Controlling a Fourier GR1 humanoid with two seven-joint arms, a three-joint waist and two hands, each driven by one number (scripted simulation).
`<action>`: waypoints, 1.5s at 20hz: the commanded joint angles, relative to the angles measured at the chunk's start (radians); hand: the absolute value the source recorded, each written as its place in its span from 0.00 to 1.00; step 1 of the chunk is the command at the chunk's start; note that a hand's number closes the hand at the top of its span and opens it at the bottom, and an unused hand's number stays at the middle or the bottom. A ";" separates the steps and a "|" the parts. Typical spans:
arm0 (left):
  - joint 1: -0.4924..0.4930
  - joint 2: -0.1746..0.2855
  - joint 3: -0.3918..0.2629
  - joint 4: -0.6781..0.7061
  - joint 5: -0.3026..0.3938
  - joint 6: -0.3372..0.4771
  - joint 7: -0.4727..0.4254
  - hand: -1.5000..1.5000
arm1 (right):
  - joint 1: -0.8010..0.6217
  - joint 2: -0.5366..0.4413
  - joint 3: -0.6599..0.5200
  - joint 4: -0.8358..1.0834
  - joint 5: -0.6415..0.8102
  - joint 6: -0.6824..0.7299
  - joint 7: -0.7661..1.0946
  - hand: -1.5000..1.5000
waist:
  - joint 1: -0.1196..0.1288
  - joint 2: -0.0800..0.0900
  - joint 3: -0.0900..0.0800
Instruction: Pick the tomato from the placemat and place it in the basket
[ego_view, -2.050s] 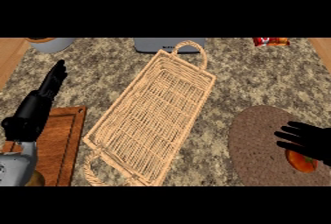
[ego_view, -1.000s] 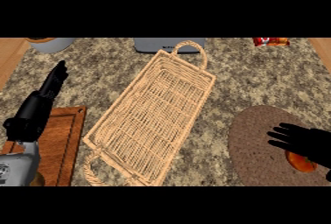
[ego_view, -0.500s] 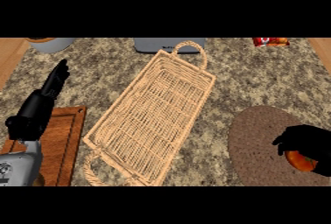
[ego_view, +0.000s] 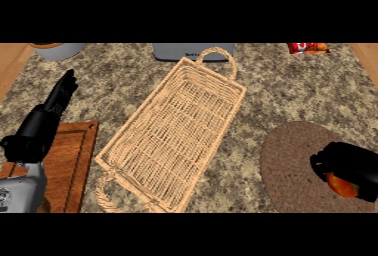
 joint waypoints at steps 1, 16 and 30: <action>-0.038 -0.001 0.009 0.018 -0.010 0.012 0.013 0.50 | 0.053 0.091 -0.034 -0.020 0.015 -0.002 0.168 1.00 | -0.014 0.004 0.008; 0.062 0.020 0.042 -0.022 -0.005 0.015 -0.004 0.50 | 0.168 0.559 -0.437 -0.487 -0.158 -0.044 1.047 1.00 | -0.077 -0.023 0.003; -0.014 0.011 0.013 0.010 -0.007 -0.009 0.009 0.50 | -0.249 0.599 -0.043 -1.163 -0.353 0.313 1.722 1.00 | -0.002 -0.003 0.003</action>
